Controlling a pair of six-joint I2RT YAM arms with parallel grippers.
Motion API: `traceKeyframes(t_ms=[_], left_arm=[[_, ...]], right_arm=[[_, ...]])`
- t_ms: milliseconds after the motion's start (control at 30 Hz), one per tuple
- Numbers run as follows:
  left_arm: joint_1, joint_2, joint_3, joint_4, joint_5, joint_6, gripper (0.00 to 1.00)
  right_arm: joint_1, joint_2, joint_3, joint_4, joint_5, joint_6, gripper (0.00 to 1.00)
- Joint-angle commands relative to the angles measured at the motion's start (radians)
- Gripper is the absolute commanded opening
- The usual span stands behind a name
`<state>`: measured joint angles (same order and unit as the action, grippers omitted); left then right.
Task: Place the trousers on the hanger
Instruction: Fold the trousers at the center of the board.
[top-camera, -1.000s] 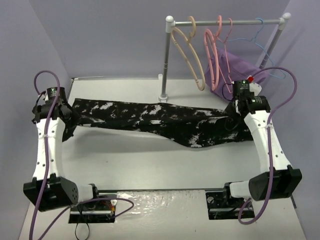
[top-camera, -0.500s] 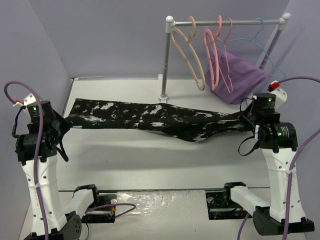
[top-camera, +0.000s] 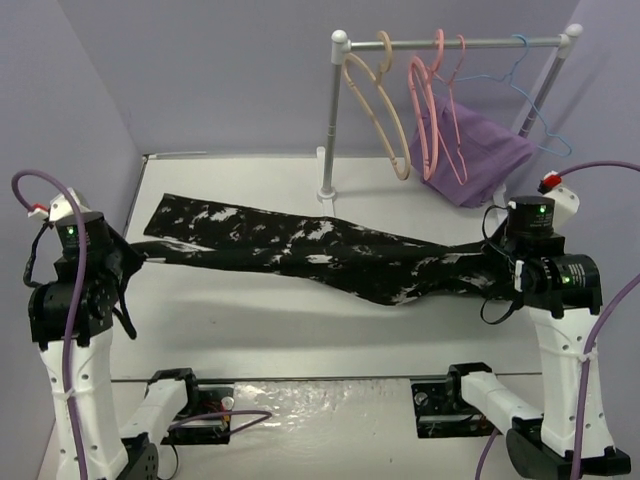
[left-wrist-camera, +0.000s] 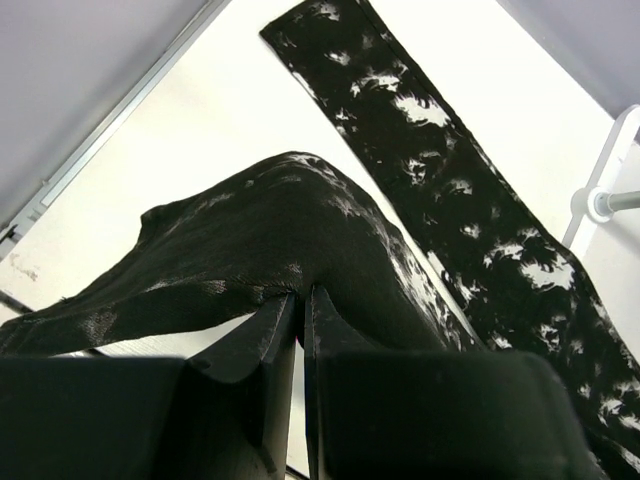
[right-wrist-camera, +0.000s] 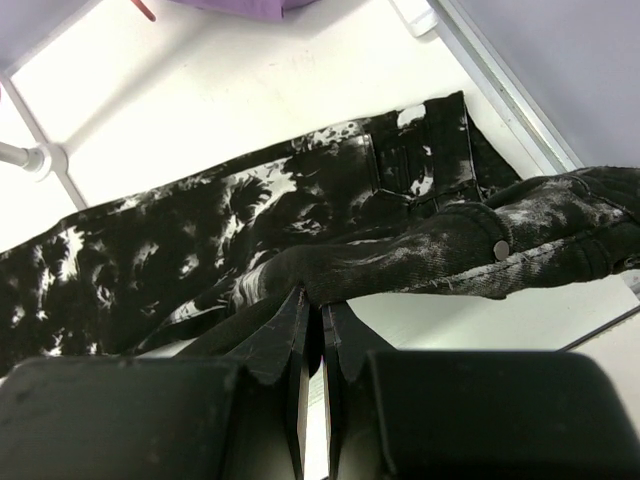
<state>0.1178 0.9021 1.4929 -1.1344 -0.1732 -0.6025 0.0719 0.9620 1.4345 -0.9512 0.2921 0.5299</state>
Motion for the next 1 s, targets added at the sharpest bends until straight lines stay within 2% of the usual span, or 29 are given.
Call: traceKeyframes(t_ms=[0,200,467,633,733,800,967], left_arm=[[0.045,0.172,0.004,0.209,-0.341,0.176,0.00],[0.050,0.391,0.034,0.253,-0.355,0.175,0.00],[0.062,0.568,0.019,0.293,-0.350,0.164,0.00],[0.062,0.638,0.082,0.249,-0.359,0.164,0.00],[0.062,0.612,0.084,0.210,-0.380,0.141,0.00],[0.066,0.560,0.034,0.208,-0.383,0.133,0.00],[0.072,0.340,-0.088,0.176,-0.392,0.110,0.00]], right_arm=[[-0.047,0.095,-0.011,0.047,0.405,-0.117,0.00],[-0.049,0.215,-0.023,0.107,0.350,-0.124,0.00],[-0.052,0.364,-0.066,0.175,0.324,-0.133,0.00],[-0.050,0.451,-0.072,0.200,0.319,-0.138,0.00],[-0.050,0.473,-0.066,0.200,0.316,-0.142,0.00],[-0.050,0.458,-0.076,0.200,0.318,-0.144,0.00],[-0.054,0.371,-0.114,0.156,0.292,-0.158,0.00]])
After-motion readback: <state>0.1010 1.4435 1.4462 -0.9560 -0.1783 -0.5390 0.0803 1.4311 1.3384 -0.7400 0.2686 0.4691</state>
